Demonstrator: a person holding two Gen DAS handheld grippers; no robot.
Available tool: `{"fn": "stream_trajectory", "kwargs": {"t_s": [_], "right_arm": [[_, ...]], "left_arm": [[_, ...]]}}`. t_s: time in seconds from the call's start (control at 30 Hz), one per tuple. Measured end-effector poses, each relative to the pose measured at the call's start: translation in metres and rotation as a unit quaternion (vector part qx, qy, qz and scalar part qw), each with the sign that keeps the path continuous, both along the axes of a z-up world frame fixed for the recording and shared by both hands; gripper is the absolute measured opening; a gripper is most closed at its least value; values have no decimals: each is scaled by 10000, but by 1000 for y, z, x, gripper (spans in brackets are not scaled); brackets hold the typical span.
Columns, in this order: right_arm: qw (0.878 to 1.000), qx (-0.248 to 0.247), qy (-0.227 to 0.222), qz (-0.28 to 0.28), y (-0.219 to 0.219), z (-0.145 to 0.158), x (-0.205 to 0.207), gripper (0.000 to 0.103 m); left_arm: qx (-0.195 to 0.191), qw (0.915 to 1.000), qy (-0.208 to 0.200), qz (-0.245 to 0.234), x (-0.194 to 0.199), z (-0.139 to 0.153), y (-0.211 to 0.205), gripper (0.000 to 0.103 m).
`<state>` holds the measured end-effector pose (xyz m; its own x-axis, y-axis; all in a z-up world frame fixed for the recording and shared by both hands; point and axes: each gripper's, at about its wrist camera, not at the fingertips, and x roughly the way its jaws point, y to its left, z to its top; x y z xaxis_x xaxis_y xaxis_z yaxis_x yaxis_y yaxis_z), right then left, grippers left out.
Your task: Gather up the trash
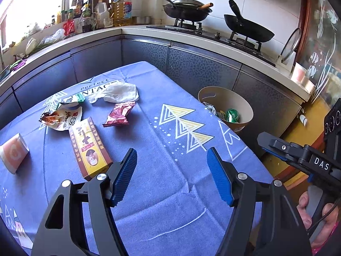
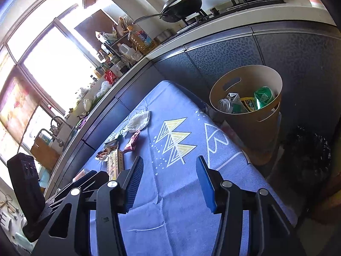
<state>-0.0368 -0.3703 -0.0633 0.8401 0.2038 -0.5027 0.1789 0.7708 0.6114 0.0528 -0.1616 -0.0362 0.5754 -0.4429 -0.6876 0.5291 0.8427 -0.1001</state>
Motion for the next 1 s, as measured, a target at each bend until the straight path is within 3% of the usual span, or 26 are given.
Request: {"fn": "stream_trajectory", "kwargs": {"t_s": [1.0], "right_arm": [[9999, 92, 115, -6, 0, -4, 5, 52]], "left_arm": [[-74, 9994, 340, 31, 8, -15, 6, 72]]}}
